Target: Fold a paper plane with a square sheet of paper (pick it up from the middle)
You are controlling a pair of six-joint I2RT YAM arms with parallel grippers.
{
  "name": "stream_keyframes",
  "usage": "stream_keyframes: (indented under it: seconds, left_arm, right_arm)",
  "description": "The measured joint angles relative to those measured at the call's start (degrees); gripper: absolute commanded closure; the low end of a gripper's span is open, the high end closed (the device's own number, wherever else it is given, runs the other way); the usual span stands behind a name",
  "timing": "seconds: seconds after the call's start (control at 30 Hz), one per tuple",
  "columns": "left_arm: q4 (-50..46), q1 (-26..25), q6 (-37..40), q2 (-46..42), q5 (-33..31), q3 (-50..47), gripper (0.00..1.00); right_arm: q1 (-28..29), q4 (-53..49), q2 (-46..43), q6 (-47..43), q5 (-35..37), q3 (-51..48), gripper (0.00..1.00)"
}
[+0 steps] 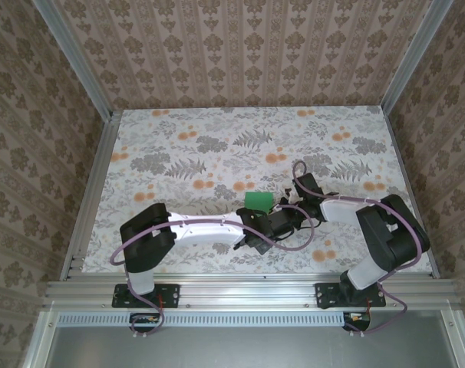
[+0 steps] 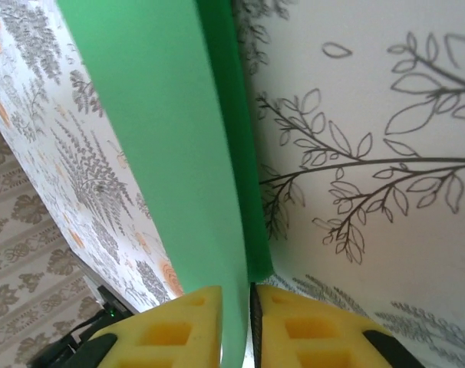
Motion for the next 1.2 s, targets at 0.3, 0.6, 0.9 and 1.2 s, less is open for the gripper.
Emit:
stream_keyframes:
  seconds: [0.3,0.6,0.9,1.2]
  left_arm:
    - [3.63,3.21,-0.24,-3.85,7.93,-3.76,1.00]
    - [4.83,4.98,-0.39,-4.35,12.26,-4.63,1.00]
    - [5.09,8.22,-0.37,-4.52,16.72,-4.66,1.00]
    - [5.46,14.16,0.04,-4.96,23.12,-4.79,1.00]
  right_arm:
    - [-2.97,-11.30,-3.23,-9.73,3.08,9.38,0.88]
    - [-1.62,-11.87,9.18,-14.23,0.33,16.35,0.91]
    - [-1.31,-19.15,16.98,-25.73,0.96,20.63,0.92]
    - [-1.20,-26.71,18.91,-35.67,2.54,25.07,0.91]
